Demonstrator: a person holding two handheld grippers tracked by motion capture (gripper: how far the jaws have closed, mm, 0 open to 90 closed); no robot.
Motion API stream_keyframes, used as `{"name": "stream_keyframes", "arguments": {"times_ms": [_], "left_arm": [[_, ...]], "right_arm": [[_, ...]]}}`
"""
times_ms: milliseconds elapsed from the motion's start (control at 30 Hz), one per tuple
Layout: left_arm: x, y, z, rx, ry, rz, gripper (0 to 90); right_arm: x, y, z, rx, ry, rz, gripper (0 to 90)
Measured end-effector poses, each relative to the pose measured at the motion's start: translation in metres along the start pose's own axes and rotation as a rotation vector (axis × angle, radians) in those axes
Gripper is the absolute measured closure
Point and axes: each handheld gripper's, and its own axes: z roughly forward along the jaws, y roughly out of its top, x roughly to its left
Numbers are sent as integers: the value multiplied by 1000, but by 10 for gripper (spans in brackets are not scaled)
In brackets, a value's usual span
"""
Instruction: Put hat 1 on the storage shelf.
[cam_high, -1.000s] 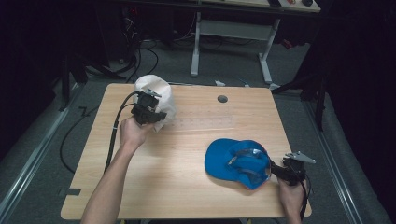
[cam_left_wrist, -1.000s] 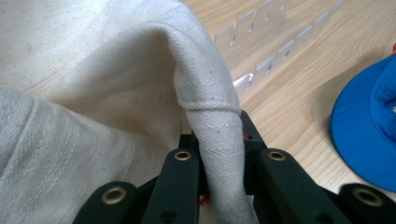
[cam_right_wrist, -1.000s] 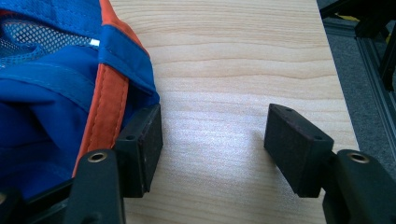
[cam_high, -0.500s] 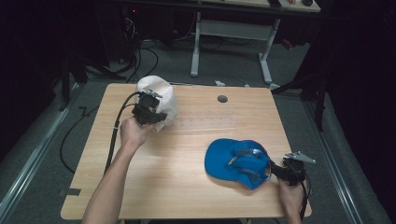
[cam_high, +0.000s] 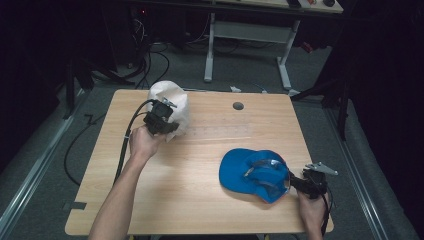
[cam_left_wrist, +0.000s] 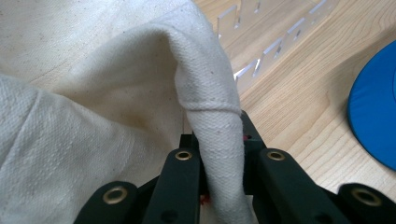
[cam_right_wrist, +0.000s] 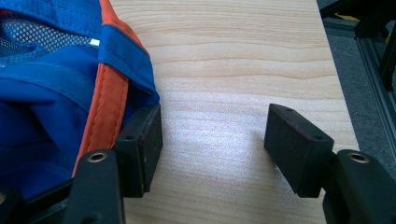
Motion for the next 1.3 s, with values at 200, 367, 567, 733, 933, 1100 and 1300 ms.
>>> {"name": "stream_keyframes", "arguments": {"times_ms": [200,367,567,733,933,1100,1300], "left_arm": [[6,-3,1,-7,-28,-23,833],[3,-1,1,11,-27,2,836],[-3,5,1,35,-7,34,838],[-14,8,6,81,36,91,839],[-12,8,15,83,-3,56,841],[-8,2,22,96,-29,21,844],[-1,-4,27,121,-64,-17,846]], "right_arm": [[0,0,0,-1,0,-4,373],[0,0,0,0,-1,-4,372],[0,0,0,-1,-1,-5,372],[0,0,0,0,-2,-4,373],[0,0,0,-1,-1,-5,372],[0,0,0,-1,-1,-5,372],[0,0,0,0,1,-4,371]]}}
